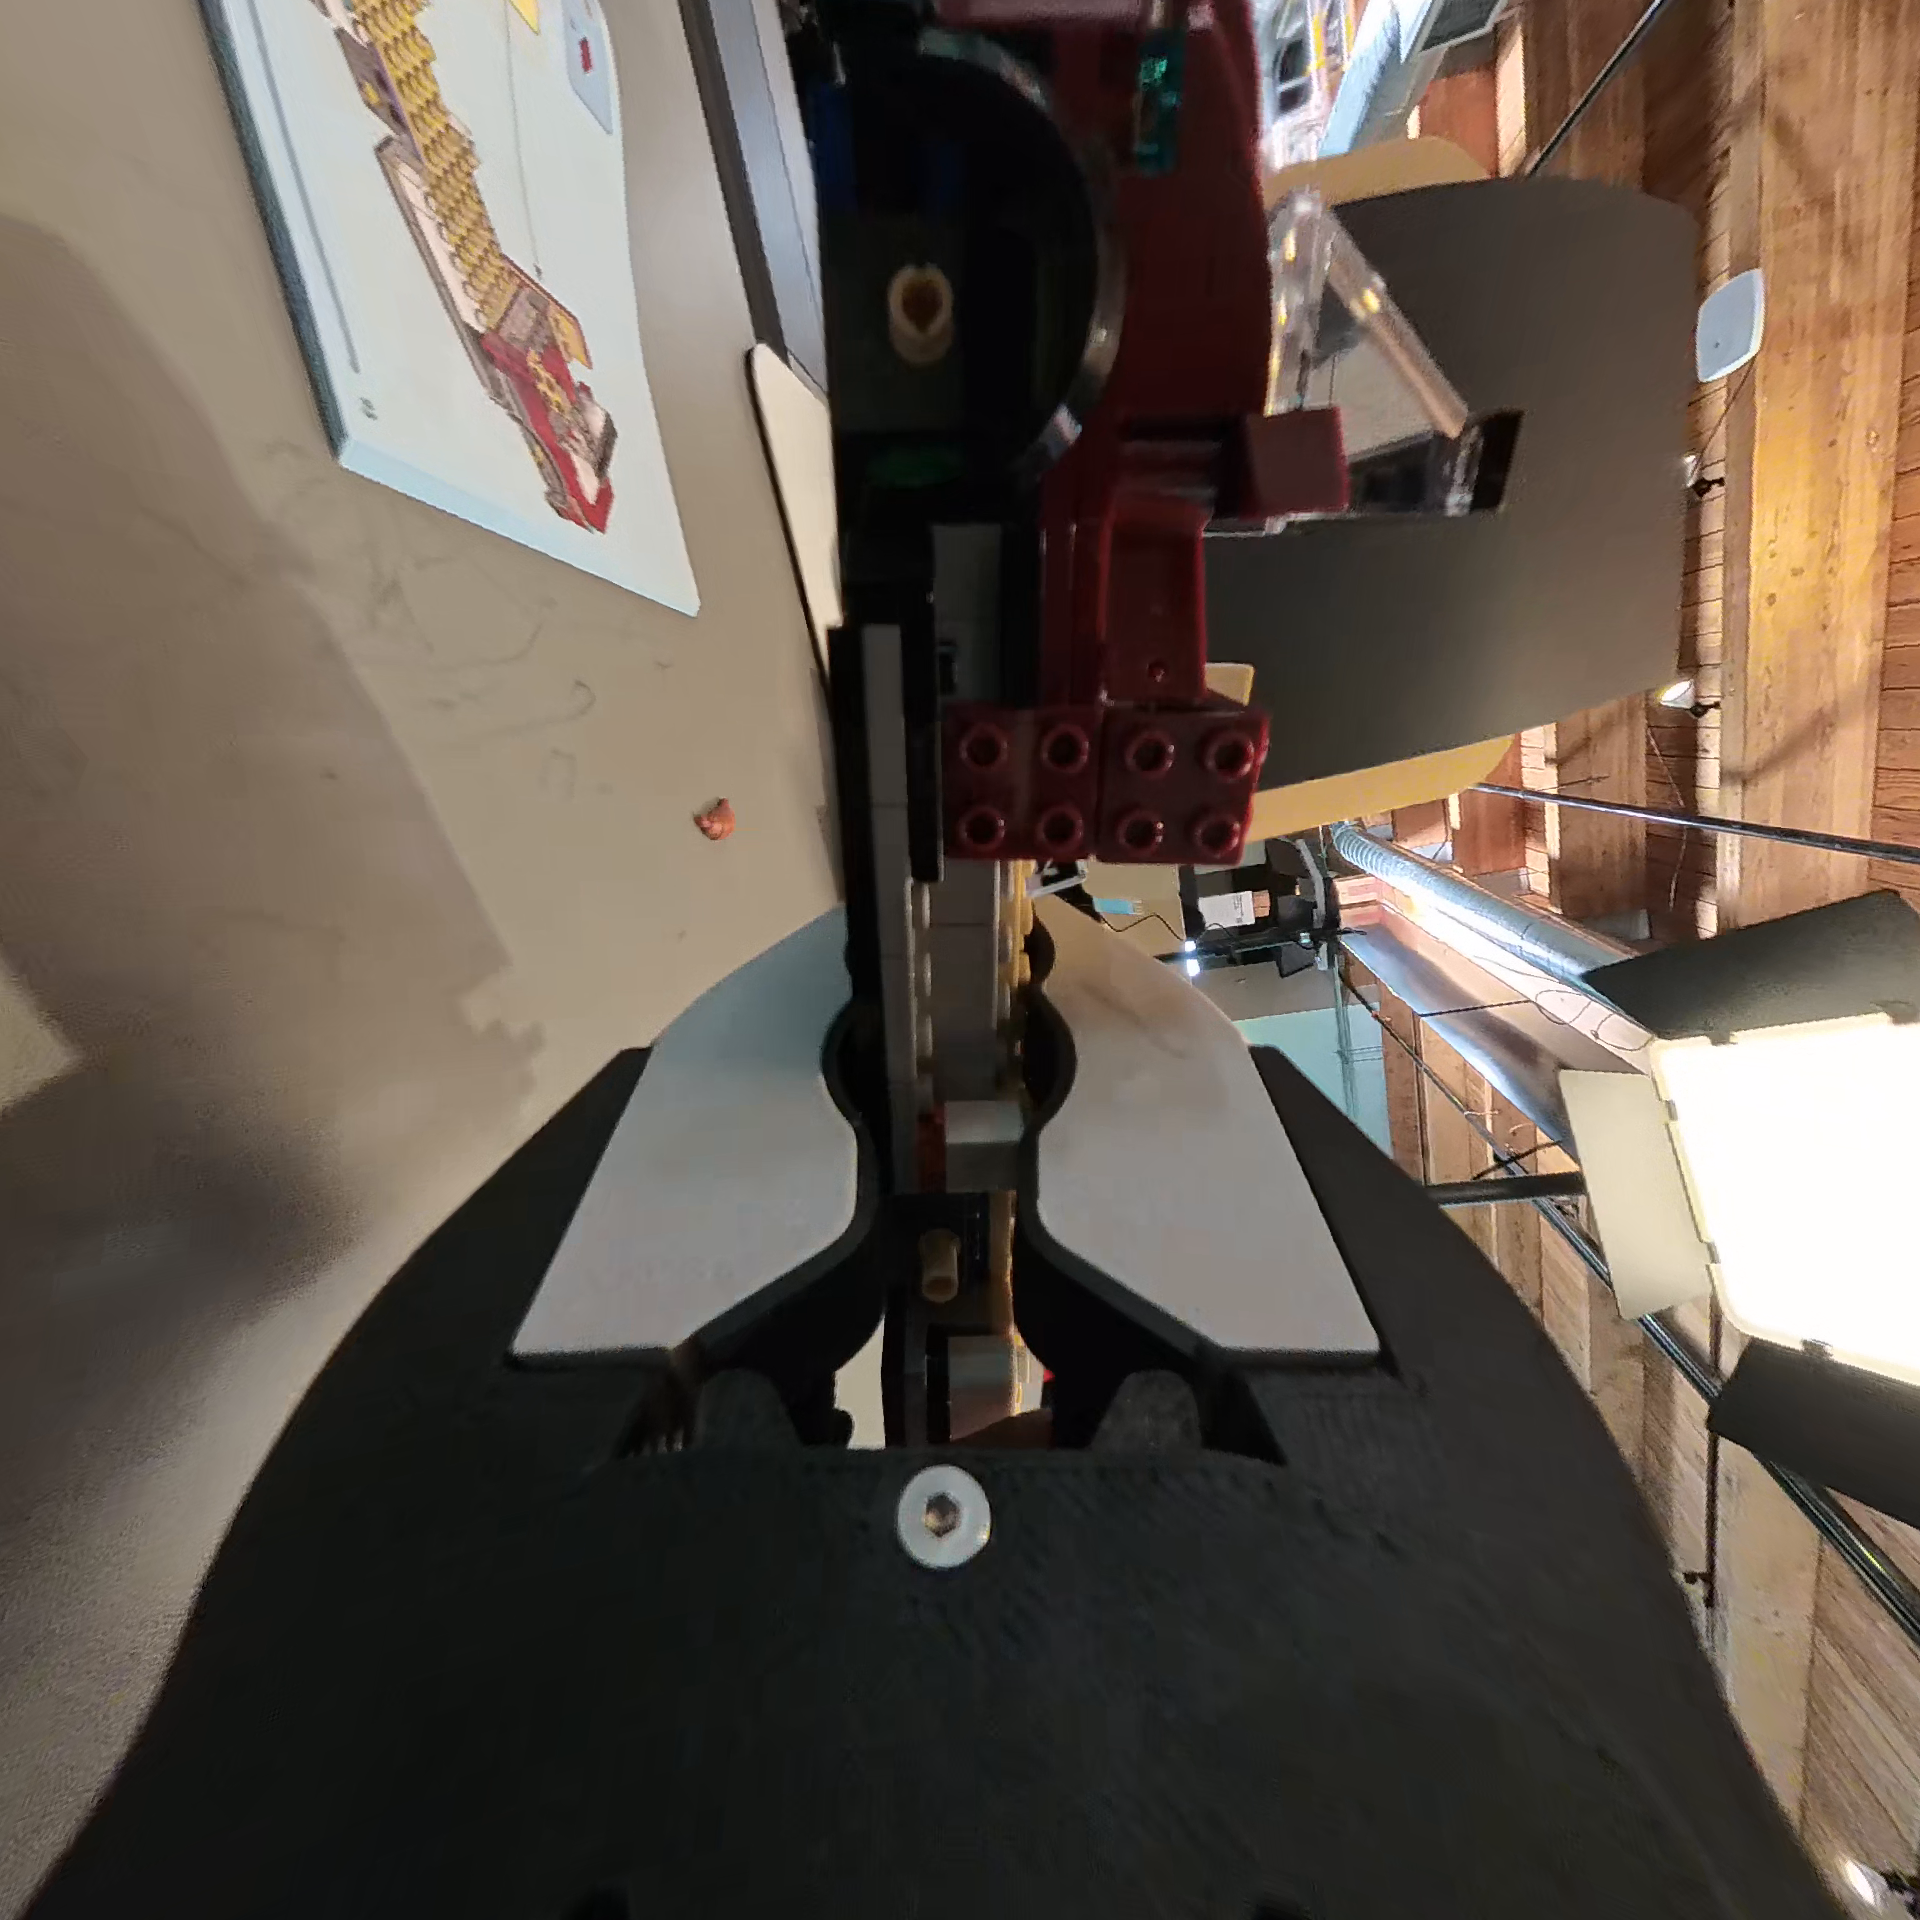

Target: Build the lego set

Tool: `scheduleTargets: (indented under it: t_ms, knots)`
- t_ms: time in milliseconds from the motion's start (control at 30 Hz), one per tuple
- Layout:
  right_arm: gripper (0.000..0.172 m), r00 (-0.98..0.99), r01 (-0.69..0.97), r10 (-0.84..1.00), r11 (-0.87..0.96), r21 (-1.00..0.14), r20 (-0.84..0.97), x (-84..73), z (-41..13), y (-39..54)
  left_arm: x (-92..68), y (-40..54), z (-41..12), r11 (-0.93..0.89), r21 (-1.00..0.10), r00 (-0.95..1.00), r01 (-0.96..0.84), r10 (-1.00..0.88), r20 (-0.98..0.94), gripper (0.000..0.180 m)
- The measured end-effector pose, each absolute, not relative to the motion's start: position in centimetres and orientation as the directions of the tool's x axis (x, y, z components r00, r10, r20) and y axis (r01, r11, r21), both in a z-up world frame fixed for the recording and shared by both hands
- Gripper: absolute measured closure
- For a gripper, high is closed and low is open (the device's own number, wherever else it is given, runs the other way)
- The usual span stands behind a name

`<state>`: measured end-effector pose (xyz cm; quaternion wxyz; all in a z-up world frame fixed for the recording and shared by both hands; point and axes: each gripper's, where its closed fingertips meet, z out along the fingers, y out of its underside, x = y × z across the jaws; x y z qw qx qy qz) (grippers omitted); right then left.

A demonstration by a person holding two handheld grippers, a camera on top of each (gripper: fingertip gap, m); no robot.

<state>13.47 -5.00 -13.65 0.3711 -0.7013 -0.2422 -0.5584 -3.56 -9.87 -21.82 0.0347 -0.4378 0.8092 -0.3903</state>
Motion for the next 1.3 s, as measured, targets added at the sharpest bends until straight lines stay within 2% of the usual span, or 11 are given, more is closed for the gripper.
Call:
scheduleTargets:
  t_ms: [67,233,367,467,600,733,800,967,1133,1300]
  knots:
    - [0.148,0.255,0.759,-0.056,-0.606,-0.236,0.965,13.1,-14.2,-4.8,-3.7,-8.5,-21.7,0.265,-0.669,-0.569,-0.694,-0.771,0.286,0.178]
    - [0.148,0.267,0.770,-0.031,-0.594,-0.233,0.963,12.3,-15.1,-4.4,-4.0,-6.7,-22.9,0.301,-0.648,-0.521,-0.700,-0.835,0.175,0.179]
    - [0.148,0.273,0.778,-0.015,-0.585,-0.230,0.962,11.8,-15.6,-4.2,-3.6,-6.4,-22.9,0.229,-0.670,-0.463,-0.706,-0.865,0.192,0.180]
    - [0.148,0.275,0.783,-0.003,-0.579,-0.226,0.961,11.4,-15.9,-4.0,-3.5,-5.9,-23.0,0.245,-0.675,-0.446,-0.696,-0.884,0.139,0.175]
    - [0.148,0.280,0.782,-0.002,-0.579,-0.229,0.960,11.3,-15.9,-4.0,-3.5,-5.4,-22.8,0.206,-0.691,-0.407,-0.693,-0.903,0.138,0.164]
    - [0.148,0.293,0.776,-0.006,-0.583,-0.242,0.956,11.6,-16.0,-4.0,-4.4,-7.3,-20.7,0.135,-0.758,-0.456,-0.639,-0.860,0.231,0.163]
    - [0.148,0.290,0.778,-0.006,-0.581,-0.240,0.957,11.6,-16.1,-3.9,-4.5,-7.9,-20.2,0.160,-0.772,-0.474,-0.615,-0.858,0.199,0.162]
    - [0.148,0.257,0.797,0.010,-0.567,-0.206,0.966,11.0,-16.3,-3.6,-4.3,-8.0,-22.0,0.318,-0.710,-0.477,-0.628,-0.878,0.029,0.161]
    - [0.148,0.212,0.820,0.019,-0.548,-0.167,0.977,10.3,-16.2,-3.3,-4.0,-7.8,-22.7,0.385,-0.695,-0.482,-0.608,-0.874,-0.063,0.177]
    - [0.148,0.155,0.836,0.034,-0.537,-0.112,0.987,9.7,-16.3,-3.0,-4.2,-7.7,-20.8,0.397,-0.730,-0.511,-0.557,-0.856,-0.077,0.177]
